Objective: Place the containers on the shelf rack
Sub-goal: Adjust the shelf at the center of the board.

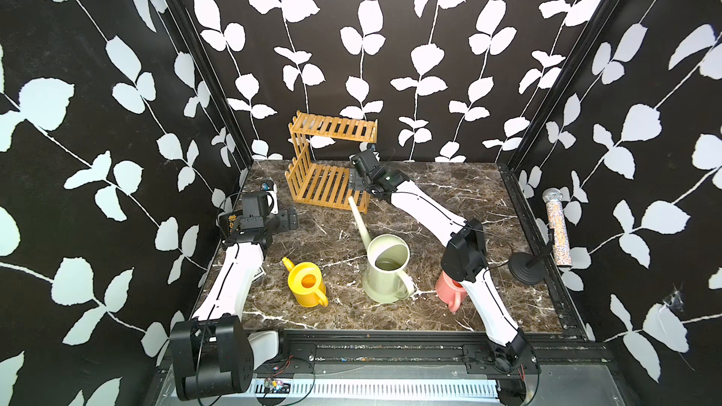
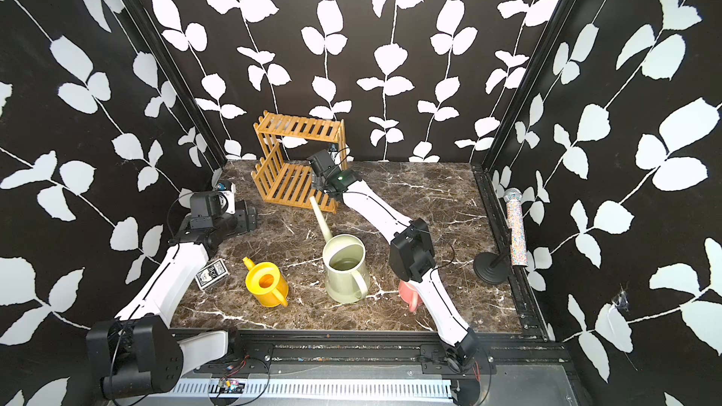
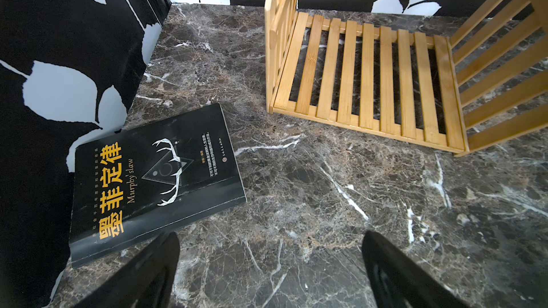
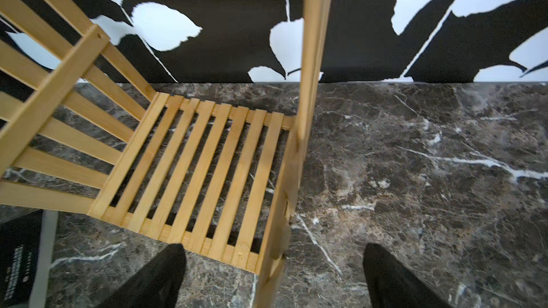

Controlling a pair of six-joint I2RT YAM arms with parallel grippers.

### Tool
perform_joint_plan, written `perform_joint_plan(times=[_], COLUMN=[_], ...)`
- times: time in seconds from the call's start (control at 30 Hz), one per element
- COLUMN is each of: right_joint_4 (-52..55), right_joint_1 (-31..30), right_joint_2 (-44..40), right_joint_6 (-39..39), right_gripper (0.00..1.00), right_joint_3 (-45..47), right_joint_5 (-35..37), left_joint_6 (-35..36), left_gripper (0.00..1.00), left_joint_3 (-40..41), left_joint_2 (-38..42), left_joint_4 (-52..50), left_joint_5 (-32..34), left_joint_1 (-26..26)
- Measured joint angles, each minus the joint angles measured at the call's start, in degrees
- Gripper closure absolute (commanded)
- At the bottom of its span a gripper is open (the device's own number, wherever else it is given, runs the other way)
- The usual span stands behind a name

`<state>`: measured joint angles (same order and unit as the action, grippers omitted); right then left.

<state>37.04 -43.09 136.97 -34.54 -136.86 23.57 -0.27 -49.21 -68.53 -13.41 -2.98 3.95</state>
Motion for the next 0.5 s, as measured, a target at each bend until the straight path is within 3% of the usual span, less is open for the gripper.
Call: perform_joint_plan(times=[0.27,0.5], right_joint_4=[4.11,4.09], right_joint_1=[0.28,0.42], right_joint_2=[2.23,2.32], right_joint_6=[-2.03,-3.30], right_gripper=[0.23,0.42], right_joint_3=[-0.87,-0.28], right_joint_5=[1.46,1.57], left_joint_6=[-0.24,-0.61], left_gripper=[0.02,0.02], left_joint_3=[0.31,0.68], left_joint_2=[0.00,0.00], left_joint_4=[0.02,0.04], left_joint_5=[-0.44,-1.38], left_joint_1=[0.00,0.02])
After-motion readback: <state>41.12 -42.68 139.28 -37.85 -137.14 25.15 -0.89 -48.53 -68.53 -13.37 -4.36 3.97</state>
